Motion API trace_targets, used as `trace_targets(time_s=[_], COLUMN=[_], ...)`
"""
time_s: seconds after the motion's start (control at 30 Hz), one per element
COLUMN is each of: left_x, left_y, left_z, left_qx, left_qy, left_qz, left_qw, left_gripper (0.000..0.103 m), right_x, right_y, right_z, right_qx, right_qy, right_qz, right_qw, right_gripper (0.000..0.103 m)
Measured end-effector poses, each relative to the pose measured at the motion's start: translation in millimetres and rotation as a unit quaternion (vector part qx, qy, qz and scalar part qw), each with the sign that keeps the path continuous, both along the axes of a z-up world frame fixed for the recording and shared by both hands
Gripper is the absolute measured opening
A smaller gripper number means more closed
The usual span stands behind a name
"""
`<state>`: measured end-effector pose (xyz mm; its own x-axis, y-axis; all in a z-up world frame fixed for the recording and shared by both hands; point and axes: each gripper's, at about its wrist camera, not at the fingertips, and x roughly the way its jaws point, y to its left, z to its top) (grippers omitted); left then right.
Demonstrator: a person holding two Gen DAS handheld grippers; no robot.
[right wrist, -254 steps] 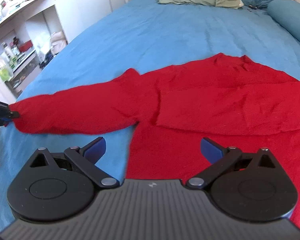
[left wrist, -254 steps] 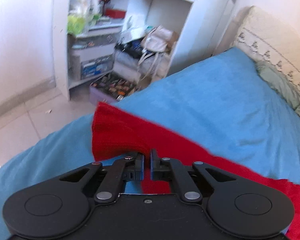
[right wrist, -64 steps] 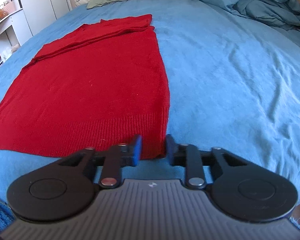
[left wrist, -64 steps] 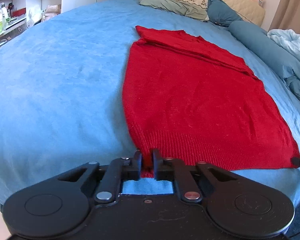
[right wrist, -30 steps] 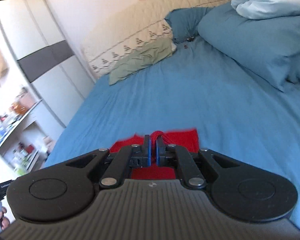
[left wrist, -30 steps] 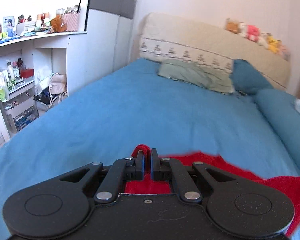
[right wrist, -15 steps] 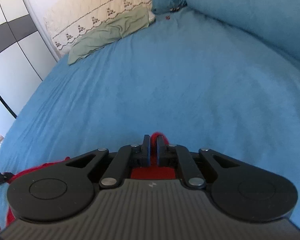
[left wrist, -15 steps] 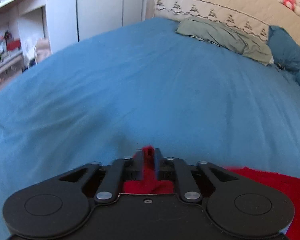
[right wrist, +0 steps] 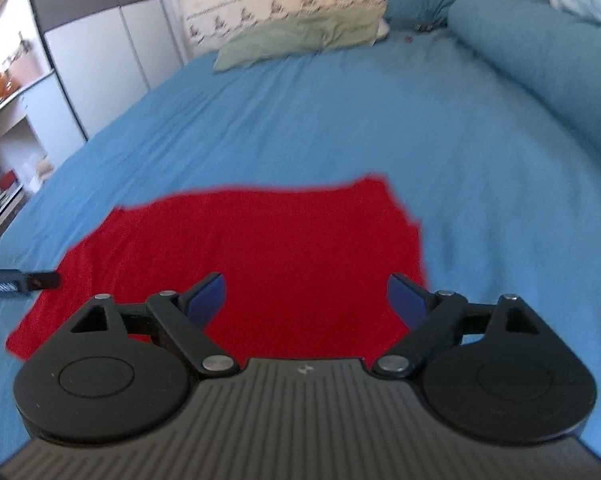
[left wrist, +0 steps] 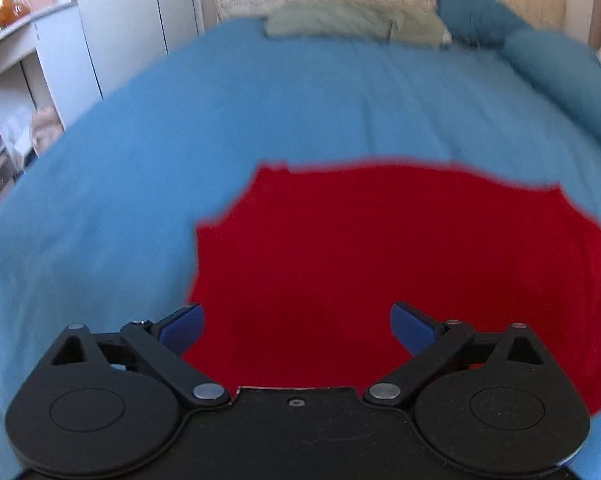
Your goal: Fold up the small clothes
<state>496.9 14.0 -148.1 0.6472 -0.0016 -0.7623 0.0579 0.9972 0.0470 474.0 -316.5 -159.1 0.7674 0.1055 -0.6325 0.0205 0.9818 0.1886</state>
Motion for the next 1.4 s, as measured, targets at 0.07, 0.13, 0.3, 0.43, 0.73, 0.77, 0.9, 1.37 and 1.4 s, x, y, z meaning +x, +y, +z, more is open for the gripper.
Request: trace_targets(time_s=[0.07,0.13,0.3,0.43,0.73,0.77,0.9,1.37,1.4], left_x=[-2,-3,-8,-17,-38,-37,-27,23,24], left_y=[3,11,13,-5,-67,-72,-92,-111,-110], left_z=[-16,-35,-39,-17,27,26,15,-22,-23], left_qx=[0.008,0.012,0.016,0.05,0.056,0.047,0.024,0.044,0.042], left_qy=[0.014,0.04,0.036,0.023,0.039,0.045,0.061,0.051,0.051], left_qz=[0.002,0.007,-0.004,-0.017,-0.069,-0.07,-0.078,-0.105,-0.104], left_qw=[0.9999,0.9991,0.9992,0.9983,0.9953,0.9954,0.9948,0.9922,0.9924], left_gripper=[0.101,0.103,0.103,0.102,0.103,0.103,0.103,0.103,0.103], right_x=[-2,-2,-5,-13,-62,-66,-74,-22,-17], right_y=[11,17,24,19,-10,-15,-29,-60,-61], right_z=[-17,-37,-63,-50,9,9,-6,-55,-56], right_qx=[-0.001,-0.009,-0.038,-0.03,-0.03,-0.017,0.015,0.087,0.087], right_qy=[0.017,0.039,0.043,0.037,0.058,0.068,0.101,0.086,0.084], right_qz=[-0.006,-0.014,-0.014,-0.005,-0.04,-0.049,-0.081,-0.033,-0.028], right_qw=[1.0,0.999,0.998,0.999,0.997,0.996,0.991,0.992,0.992], right_gripper=[0.103,0.103,0.103,0.103,0.103,0.103,0.102,0.098,0.094])
